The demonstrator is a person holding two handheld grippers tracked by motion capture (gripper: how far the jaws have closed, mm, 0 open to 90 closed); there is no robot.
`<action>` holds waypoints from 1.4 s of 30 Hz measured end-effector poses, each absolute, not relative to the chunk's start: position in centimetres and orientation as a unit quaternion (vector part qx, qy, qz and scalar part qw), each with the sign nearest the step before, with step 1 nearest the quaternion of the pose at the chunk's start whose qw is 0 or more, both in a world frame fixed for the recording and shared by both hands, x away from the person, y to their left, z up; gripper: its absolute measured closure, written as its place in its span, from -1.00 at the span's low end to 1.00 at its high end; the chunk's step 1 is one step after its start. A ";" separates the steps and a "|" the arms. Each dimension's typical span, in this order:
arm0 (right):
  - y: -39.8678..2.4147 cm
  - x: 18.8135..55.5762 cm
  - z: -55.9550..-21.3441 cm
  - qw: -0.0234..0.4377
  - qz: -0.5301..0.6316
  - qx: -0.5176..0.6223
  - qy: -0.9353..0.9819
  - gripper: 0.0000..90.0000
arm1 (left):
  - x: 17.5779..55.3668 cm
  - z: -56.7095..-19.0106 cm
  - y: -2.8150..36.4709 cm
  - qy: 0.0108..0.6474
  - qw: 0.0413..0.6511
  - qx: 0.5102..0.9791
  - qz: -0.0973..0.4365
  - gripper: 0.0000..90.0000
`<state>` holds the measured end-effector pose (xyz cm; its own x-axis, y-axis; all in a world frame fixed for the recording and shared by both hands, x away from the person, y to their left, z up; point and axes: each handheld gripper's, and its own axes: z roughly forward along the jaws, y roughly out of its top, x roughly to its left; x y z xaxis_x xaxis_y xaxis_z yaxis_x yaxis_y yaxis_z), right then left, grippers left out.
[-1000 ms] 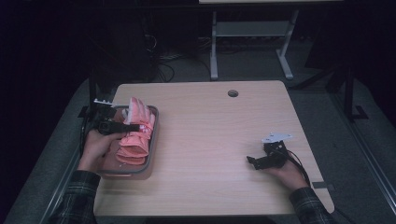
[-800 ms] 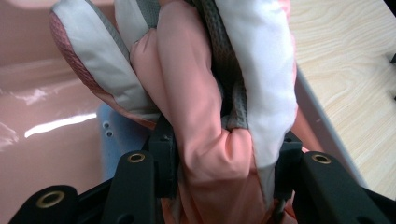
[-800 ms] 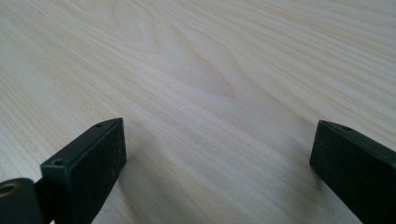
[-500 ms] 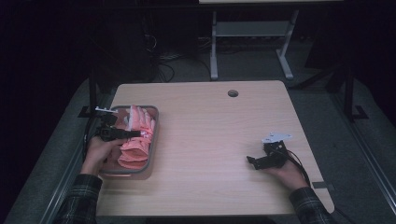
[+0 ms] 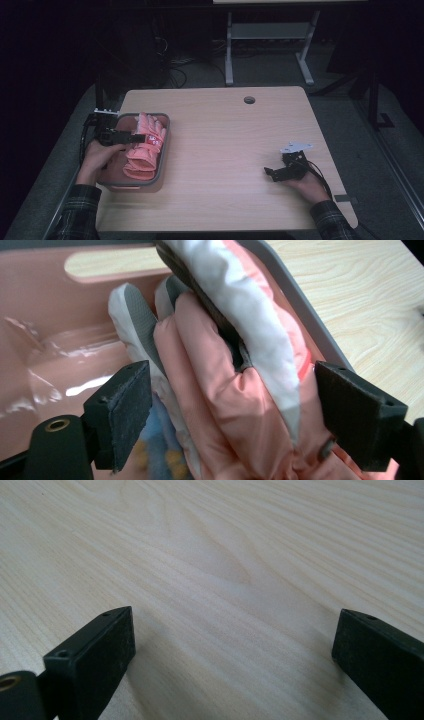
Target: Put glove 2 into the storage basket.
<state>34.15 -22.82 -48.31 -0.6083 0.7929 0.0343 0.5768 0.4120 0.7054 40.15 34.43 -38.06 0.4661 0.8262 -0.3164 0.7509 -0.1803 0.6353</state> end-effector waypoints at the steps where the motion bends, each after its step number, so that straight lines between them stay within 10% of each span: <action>1: -22.8 34.2 -48.3 0.155 0.349 0.415 0.826 -0.93 | 40.1 -37.8 34.4 0.513 0.381 0.767 0.052 -0.64; 22: -22.8 34.3 -48.3 0.152 0.350 0.412 0.828 -0.94 | 38.3 -31.6 29.8 0.427 0.424 0.791 0.109 -0.66; 42: -22.7 34.2 -48.3 0.150 0.350 0.414 0.827 -0.94 | 35.9 -34.4 20.2 0.349 0.436 0.825 0.085 -0.66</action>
<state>34.24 -22.75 -48.30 -0.6124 0.7895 0.0409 0.5794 0.4130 0.7026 35.89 20.21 -34.36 0.7419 0.6499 -0.1648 0.5025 -0.3763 0.7784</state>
